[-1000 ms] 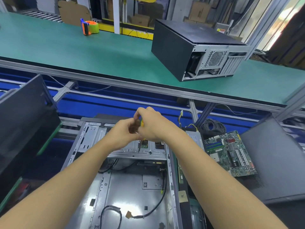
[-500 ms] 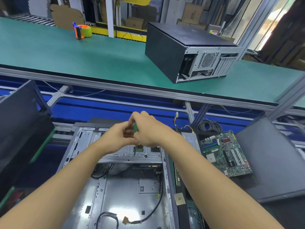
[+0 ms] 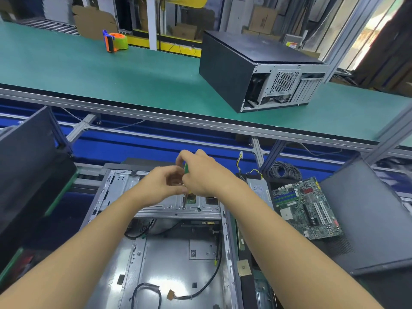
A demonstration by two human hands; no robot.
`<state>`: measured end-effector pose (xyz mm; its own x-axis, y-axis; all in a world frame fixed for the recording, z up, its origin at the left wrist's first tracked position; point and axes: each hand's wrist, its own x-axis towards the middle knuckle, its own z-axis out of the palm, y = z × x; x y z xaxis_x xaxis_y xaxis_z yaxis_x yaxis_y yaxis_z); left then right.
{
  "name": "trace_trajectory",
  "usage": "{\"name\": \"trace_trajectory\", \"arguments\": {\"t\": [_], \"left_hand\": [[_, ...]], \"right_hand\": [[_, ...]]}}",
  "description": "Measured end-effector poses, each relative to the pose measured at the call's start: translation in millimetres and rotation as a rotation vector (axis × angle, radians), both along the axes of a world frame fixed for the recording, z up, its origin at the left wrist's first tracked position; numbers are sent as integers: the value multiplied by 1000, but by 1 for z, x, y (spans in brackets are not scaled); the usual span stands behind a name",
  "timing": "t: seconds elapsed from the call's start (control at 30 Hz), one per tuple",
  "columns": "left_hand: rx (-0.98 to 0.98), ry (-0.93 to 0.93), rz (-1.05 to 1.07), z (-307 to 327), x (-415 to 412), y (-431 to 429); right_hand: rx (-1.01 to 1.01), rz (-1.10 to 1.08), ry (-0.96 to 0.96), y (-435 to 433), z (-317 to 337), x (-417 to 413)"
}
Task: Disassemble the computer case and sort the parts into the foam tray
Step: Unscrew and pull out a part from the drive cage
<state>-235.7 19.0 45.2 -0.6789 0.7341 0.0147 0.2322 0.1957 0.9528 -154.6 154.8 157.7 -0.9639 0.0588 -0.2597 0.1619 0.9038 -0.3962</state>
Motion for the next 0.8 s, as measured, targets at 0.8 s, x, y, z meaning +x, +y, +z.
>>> {"name": "trace_trajectory", "arguments": {"t": [0.8], "left_hand": [[-156,74,42,-11,16,12]], "right_hand": [[180,-128,67,-11,-5,2]]}}
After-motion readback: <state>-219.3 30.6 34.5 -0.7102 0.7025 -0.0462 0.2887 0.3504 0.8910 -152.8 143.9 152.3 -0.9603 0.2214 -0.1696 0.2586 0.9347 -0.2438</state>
